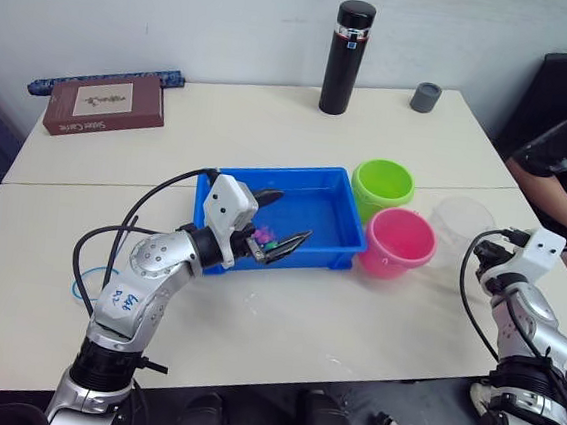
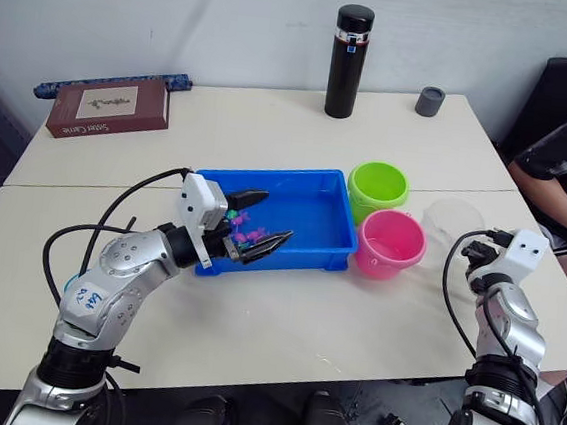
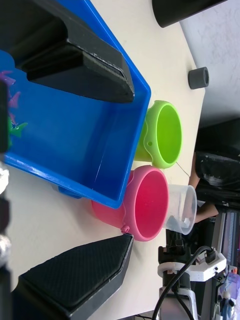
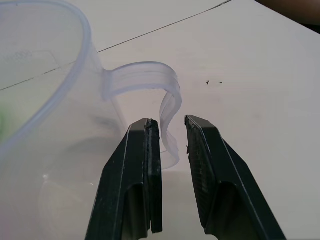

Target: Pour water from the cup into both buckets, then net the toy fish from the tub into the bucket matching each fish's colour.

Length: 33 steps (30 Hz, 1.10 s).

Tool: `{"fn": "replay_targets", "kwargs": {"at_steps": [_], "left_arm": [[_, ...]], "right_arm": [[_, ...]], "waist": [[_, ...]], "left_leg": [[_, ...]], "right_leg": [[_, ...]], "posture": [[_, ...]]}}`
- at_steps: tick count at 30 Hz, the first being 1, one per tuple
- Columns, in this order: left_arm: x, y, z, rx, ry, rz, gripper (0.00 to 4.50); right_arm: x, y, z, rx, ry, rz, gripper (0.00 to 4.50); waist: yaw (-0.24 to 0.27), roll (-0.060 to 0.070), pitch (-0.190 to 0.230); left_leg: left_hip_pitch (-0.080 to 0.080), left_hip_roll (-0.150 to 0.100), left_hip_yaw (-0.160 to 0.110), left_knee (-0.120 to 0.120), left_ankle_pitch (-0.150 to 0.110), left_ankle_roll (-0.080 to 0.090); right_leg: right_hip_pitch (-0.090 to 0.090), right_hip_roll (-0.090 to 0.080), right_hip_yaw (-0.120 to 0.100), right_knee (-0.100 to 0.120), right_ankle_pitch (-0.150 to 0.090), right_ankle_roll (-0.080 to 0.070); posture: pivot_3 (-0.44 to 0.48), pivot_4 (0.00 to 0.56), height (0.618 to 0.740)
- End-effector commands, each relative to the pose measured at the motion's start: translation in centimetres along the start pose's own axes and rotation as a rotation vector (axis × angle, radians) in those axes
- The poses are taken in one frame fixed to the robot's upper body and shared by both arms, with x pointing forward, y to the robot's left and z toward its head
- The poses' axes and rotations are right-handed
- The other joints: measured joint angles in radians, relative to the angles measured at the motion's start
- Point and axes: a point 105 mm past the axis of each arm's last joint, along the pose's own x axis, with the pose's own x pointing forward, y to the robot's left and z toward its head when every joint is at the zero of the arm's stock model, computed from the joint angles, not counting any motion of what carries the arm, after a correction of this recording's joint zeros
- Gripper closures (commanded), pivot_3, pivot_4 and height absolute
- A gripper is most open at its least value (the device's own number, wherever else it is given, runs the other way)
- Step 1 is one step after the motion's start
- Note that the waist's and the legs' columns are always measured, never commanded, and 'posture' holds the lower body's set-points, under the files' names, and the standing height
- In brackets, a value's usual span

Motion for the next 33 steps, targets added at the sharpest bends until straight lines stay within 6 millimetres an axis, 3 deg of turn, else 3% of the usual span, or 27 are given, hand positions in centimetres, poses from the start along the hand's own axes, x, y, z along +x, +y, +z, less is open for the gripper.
{"fn": "replay_targets", "kwargs": {"at_steps": [1, 4, 7, 9, 22, 33], "left_arm": [[0.0, -0.3, 1.1, 0.03, -0.045, -0.008, 0.0], [0.1, -0.3, 1.1, 0.028, -0.045, -0.009, 0.0], [0.1, -0.3, 1.1, 0.028, -0.045, -0.01, 0.0], [0.1, -0.3, 1.0, 0.028, -0.044, -0.011, 0.0], [0.1, -0.3, 0.9, 0.024, -0.041, -0.015, 0.0], [0.0, -0.4, 0.8, 0.022, -0.038, -0.019, 0.0]], "right_arm": [[-0.2, -0.1, 0.9, -0.017, -0.029, 0.008, 3.48], [-0.4, 0.0, 0.8, -0.011, -0.026, 0.015, 3.48], [-0.5, 0.0, 0.8, -0.012, -0.027, 0.016, 2.74], [-0.5, 0.1, 0.9, -0.014, -0.028, 0.018, 1.8], [-1.7, 0.1, 1.6, -0.022, -0.042, 0.025, 1.8], [-5.8, 0.0, 1.3, -0.022, -0.017, 0.034, 1.8]], "waist": [[0.0, 0.0, 0.0], [0.0, 0.0, 0.0], [0.0, 0.0, 0.0], [0.0, 0.0, 0.0], [0.002, 0.0, 0.0], [0.01, 0.0, 0.0]], "left_leg": [[0.0, 0.0, 0.0, 0.0, 0.0, 0.0], [0.0, 0.0, 0.0, 0.0, 0.0, 0.0], [0.0, 0.0, 0.0, 0.0, 0.0, 0.0], [0.0, 0.0, 0.0, 0.0, 0.0, 0.0], [0.0, 0.0, 0.0, 0.0, 0.0, 0.0], [0.0, 0.0, 0.0, -0.001, -0.001, 0.001]], "right_leg": [[0.0, 0.0, 0.0, 0.0, 0.0, 0.0], [0.0, 0.0, 0.0, 0.0, 0.0, 0.0], [0.0, 0.0, 0.0, 0.0, 0.0, 0.0], [0.0, 0.0, 0.0, 0.0, 0.0, 0.0], [0.0, 0.0, 0.0, -0.001, 0.0, 0.0], [0.0, 0.0, 0.0, -0.001, 0.0, 0.0]], "posture": [[0.0, 0.15, 0.74], [0.0, 0.15, 0.74], [0.0, 0.15, 0.74], [0.0, 0.15, 0.74], [0.0, 0.15, 0.74], [0.0, 0.15, 0.74]]}}
